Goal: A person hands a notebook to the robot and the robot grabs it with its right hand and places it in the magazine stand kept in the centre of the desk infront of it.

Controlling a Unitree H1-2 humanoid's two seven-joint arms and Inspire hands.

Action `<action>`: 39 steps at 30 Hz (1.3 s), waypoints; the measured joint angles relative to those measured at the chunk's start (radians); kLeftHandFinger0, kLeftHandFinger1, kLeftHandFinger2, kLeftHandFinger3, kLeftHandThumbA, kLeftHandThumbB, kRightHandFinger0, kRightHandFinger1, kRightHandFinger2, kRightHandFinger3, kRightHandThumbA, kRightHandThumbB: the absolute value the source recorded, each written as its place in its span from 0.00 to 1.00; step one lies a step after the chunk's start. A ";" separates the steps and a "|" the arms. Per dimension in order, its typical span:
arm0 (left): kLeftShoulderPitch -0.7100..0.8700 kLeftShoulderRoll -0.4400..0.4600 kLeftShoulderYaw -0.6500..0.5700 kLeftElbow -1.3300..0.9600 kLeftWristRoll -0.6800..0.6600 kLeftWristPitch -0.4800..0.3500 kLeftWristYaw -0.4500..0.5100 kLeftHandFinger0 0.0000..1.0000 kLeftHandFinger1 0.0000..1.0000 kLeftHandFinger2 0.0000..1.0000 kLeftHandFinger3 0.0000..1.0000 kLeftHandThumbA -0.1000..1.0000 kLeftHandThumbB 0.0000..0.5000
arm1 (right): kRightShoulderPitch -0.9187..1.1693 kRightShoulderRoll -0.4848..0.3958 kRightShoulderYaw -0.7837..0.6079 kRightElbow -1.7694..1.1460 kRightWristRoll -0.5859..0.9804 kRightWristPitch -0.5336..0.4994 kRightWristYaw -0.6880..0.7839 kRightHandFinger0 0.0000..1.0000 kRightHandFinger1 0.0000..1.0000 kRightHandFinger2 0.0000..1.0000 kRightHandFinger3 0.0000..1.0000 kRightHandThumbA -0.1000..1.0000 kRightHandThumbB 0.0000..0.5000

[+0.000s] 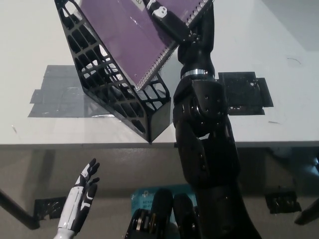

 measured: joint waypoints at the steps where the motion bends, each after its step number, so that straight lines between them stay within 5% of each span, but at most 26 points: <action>1: 0.000 0.000 0.001 0.000 -0.002 0.000 -0.004 0.89 1.00 1.00 1.00 1.00 1.00 | 0.001 -0.004 0.001 0.016 -0.001 -0.005 0.001 0.00 0.00 0.00 0.00 0.84 0.00; 7: 0.000 0.000 0.006 -0.001 -0.006 0.000 -0.015 0.90 1.00 1.00 1.00 1.00 1.00 | 0.016 -0.016 0.010 0.052 -0.008 -0.017 0.003 0.00 0.00 0.00 0.00 0.83 0.00; 20: 0.000 -0.002 0.009 -0.002 -0.006 0.000 -0.018 0.90 0.99 1.00 1.00 1.00 1.00 | 0.067 -0.028 0.040 0.098 -0.022 -0.034 0.020 0.00 0.00 0.15 0.20 0.81 0.00; 25: 0.000 -0.004 0.009 -0.002 -0.007 0.000 -0.018 0.91 1.00 1.00 1.00 1.00 1.00 | 0.076 -0.032 0.062 0.108 -0.030 -0.045 0.024 0.00 0.00 0.01 0.13 0.87 0.00; 26: 0.000 -0.004 0.009 -0.002 -0.007 0.000 -0.019 0.91 1.00 1.00 1.00 1.00 1.00 | 0.082 -0.036 0.074 0.109 -0.041 -0.045 0.025 0.24 0.29 0.37 0.47 0.88 0.31; 27: 0.000 -0.004 0.009 -0.002 -0.007 0.000 -0.019 0.91 1.00 1.00 1.00 1.00 1.00 | 0.082 -0.037 0.075 0.109 -0.042 -0.045 0.026 0.41 0.44 0.55 0.67 0.90 0.35; 28: 0.001 -0.004 0.009 -0.003 -0.007 0.000 -0.020 0.91 1.00 1.00 1.00 1.00 1.00 | 0.087 -0.048 0.097 0.115 -0.056 -0.045 0.030 0.73 0.79 0.96 1.00 0.94 0.56; 29: 0.001 -0.004 0.009 -0.003 -0.007 0.000 -0.020 0.92 1.00 1.00 1.00 1.00 1.00 | 0.088 -0.055 0.110 0.119 -0.064 -0.045 0.036 0.81 0.84 1.00 1.00 0.96 0.52; 30: 0.001 -0.004 0.009 -0.003 -0.007 0.000 -0.020 0.90 1.00 1.00 1.00 1.00 0.99 | 0.088 -0.060 0.117 0.122 -0.067 -0.047 0.040 1.00 1.00 1.00 1.00 1.00 0.85; 31: 0.001 -0.004 0.009 -0.004 -0.007 0.000 -0.020 0.90 1.00 1.00 1.00 1.00 0.99 | 0.088 -0.077 0.141 0.128 -0.072 -0.058 0.062 1.00 1.00 1.00 1.00 1.00 0.85; 32: 0.001 -0.004 0.009 -0.004 -0.006 0.000 -0.021 0.89 1.00 1.00 1.00 1.00 1.00 | 0.088 -0.092 0.162 0.137 -0.075 -0.072 0.084 1.00 1.00 1.00 1.00 1.00 0.99; 35: 0.000 -0.004 0.008 -0.004 -0.006 0.000 -0.021 0.88 0.99 1.00 1.00 1.00 1.00 | 0.085 -0.135 0.211 0.155 -0.083 -0.109 0.144 1.00 1.00 1.00 1.00 1.00 0.87; 39: -0.001 -0.003 0.007 -0.004 -0.005 0.000 -0.021 0.88 1.00 1.00 1.00 1.00 1.00 | 0.079 -0.167 0.248 0.161 -0.086 -0.138 0.206 1.00 1.00 1.00 1.00 1.00 0.91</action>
